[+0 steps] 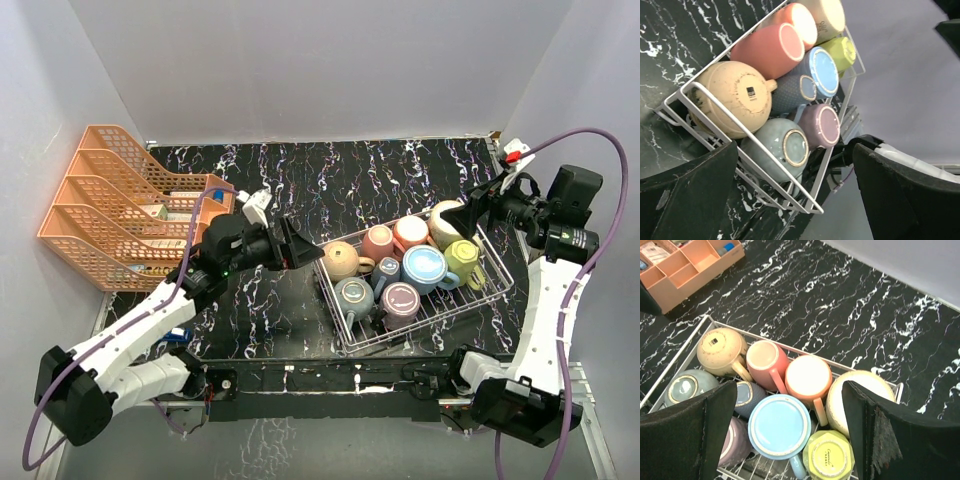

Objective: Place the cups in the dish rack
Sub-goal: Reset both arms

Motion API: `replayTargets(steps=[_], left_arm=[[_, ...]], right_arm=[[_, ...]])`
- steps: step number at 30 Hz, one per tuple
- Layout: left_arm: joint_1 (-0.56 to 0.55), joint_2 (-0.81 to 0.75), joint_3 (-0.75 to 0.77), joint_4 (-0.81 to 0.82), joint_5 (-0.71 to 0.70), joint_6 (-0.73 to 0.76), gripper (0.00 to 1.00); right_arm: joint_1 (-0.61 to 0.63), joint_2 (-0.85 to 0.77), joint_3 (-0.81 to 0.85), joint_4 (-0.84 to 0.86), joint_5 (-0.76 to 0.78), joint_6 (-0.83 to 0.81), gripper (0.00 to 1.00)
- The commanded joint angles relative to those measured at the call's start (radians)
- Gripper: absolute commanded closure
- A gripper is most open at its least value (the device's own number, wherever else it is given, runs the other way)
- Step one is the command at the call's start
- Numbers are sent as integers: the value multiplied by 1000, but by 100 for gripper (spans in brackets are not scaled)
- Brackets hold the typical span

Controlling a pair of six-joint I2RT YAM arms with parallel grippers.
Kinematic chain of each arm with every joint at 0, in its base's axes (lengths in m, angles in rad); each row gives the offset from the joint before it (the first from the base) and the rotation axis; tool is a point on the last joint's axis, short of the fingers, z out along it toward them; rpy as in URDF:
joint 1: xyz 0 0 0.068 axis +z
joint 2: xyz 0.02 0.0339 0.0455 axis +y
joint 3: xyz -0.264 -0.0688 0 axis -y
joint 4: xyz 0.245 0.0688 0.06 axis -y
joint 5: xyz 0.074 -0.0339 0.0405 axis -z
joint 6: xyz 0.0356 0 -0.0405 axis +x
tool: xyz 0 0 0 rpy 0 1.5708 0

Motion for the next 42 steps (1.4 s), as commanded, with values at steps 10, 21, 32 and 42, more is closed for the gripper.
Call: replayTargets(steps=[10,21,32,42], left_arm=[[9,-62,119,-137,-125,51,10],[11,88,340,-122,-247,327,3],[15,199,503,-263,-251,206,3],[23,210,641,-426,-320,64,3]], right_arm=[[-4,95,95,-188,65,-199,12],[-5,251,273,-268,104,-384,1],[-5,173,263,83,138,3,1],[-5,263,427,-42,187,237,1]])
